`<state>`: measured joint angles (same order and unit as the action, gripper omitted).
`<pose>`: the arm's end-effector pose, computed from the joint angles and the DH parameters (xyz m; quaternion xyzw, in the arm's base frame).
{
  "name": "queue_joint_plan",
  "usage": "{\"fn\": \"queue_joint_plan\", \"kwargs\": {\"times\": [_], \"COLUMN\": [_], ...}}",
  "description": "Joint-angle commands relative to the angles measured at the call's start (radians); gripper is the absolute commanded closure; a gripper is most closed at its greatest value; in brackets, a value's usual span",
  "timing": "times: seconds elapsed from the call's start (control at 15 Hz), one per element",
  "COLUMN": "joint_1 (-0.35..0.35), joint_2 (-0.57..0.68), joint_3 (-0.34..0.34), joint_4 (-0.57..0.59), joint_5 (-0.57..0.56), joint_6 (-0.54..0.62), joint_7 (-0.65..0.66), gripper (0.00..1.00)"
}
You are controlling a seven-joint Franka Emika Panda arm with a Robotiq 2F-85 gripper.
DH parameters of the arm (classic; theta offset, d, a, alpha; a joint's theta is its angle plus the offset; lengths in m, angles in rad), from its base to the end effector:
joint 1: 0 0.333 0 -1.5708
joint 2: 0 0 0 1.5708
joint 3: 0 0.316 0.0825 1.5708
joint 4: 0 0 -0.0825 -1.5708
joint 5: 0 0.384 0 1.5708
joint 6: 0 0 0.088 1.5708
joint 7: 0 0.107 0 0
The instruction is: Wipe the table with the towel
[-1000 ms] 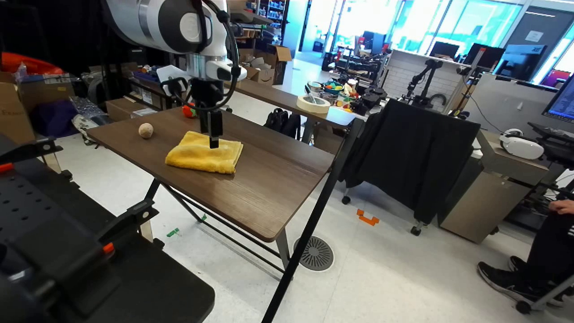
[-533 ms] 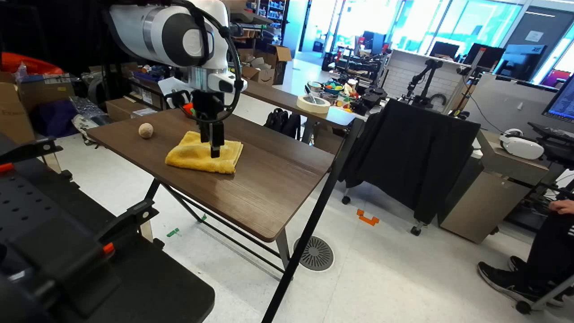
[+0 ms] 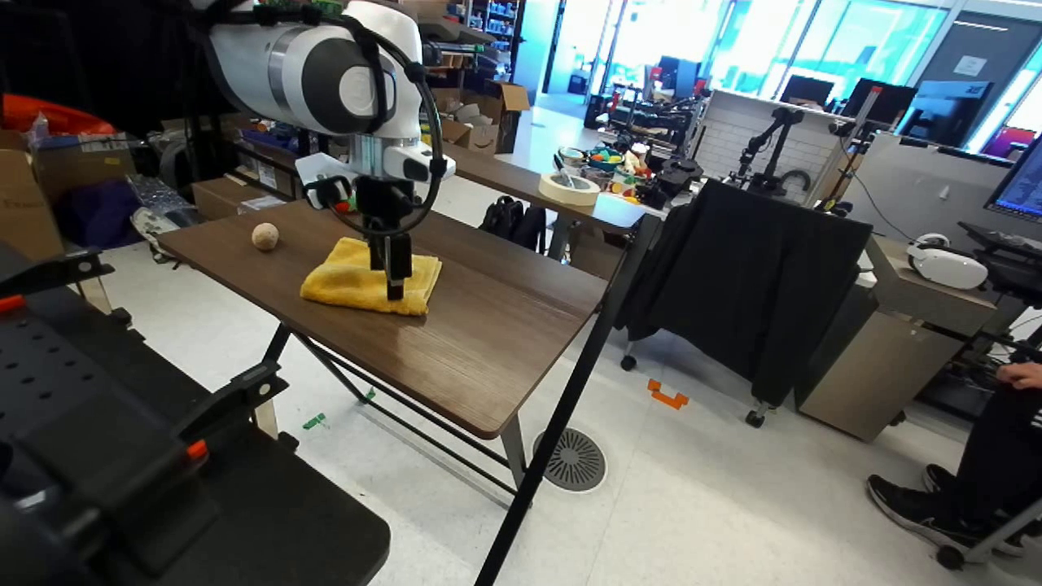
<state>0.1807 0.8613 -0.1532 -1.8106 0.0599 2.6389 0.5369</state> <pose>0.6274 0.0179 0.0670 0.9665 -0.2524 0.0019 0.0455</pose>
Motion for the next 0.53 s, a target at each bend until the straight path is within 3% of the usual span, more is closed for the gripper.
{"fn": "queue_joint_plan", "kwargs": {"times": [0.0,0.27,0.47], "joint_1": [-0.046,-0.089,-0.097], "joint_2": [0.105,0.143,0.178], "joint_3": [0.01,0.052,0.019], "joint_4": [0.089,0.108,0.132], "joint_5": [0.044,0.082,0.092], "joint_6": [-0.004,0.037,0.091], "joint_7": [-0.008,-0.041,-0.016], "gripper": [0.0,0.0,0.0]}}
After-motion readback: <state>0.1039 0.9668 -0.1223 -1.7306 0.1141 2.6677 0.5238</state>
